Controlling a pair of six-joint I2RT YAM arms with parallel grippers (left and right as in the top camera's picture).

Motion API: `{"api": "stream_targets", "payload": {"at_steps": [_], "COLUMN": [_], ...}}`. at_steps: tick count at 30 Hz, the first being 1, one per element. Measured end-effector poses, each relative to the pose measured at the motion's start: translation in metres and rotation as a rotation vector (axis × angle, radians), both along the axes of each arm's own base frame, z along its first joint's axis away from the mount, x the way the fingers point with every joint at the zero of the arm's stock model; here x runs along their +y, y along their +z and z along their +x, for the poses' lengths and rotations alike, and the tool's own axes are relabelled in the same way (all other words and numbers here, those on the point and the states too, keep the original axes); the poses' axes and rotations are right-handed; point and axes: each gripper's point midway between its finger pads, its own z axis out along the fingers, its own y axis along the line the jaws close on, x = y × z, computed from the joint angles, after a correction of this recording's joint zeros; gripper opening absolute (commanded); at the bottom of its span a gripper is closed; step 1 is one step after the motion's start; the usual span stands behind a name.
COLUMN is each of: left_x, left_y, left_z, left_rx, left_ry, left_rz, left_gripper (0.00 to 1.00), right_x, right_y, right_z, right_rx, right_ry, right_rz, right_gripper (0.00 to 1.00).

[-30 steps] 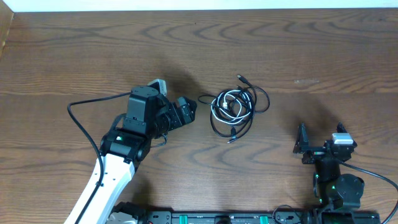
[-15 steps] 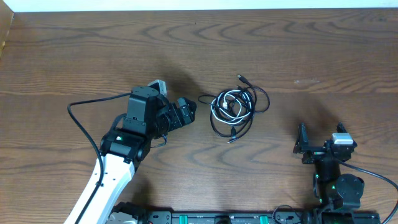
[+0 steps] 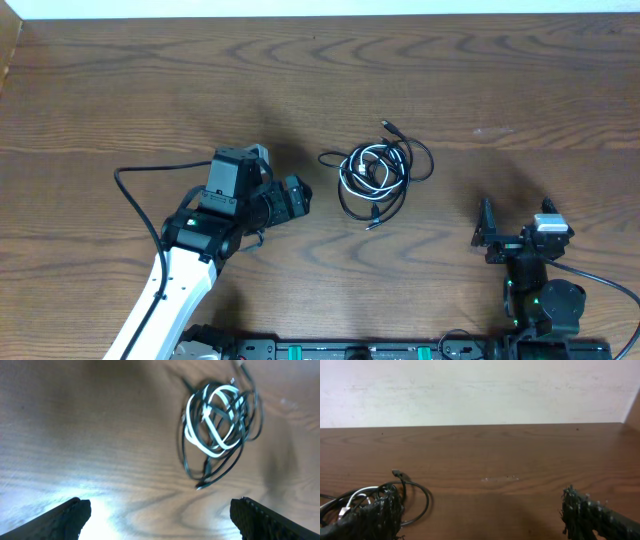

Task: Untangle cables
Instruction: 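Move the left gripper over the cable bundle's left side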

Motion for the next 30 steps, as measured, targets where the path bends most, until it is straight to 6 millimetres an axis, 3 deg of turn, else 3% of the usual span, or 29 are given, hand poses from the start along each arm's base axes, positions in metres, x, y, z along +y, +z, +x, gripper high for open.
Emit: {"api": "stream_targets", "payload": {"at_steps": [10,15,22,30], "left_x": [-0.005,-0.027,-0.064,-0.077], "left_y": [0.007,0.008,-0.009,-0.037], "left_z": [0.011,0.024,0.045,0.071], "left_rx": [-0.066,-0.112,-0.141,-0.154], "left_ry": [-0.026,-0.065,-0.117,-0.113], "left_rz": [-0.004,-0.033,-0.068,-0.067], "left_gripper": [0.96,0.96,0.96,0.96], "right_x": [0.0,0.0,0.0,0.0], "right_y": [0.0,0.0,0.0,0.0], "right_z": [0.0,0.0,0.0,0.0], "right_rx": [0.0,0.0,0.0,0.0], "right_ry": [0.0,0.0,0.0,-0.003], "right_rz": [0.0,0.0,0.0,0.0], "right_gripper": [0.99,0.99,0.99,0.99]}}
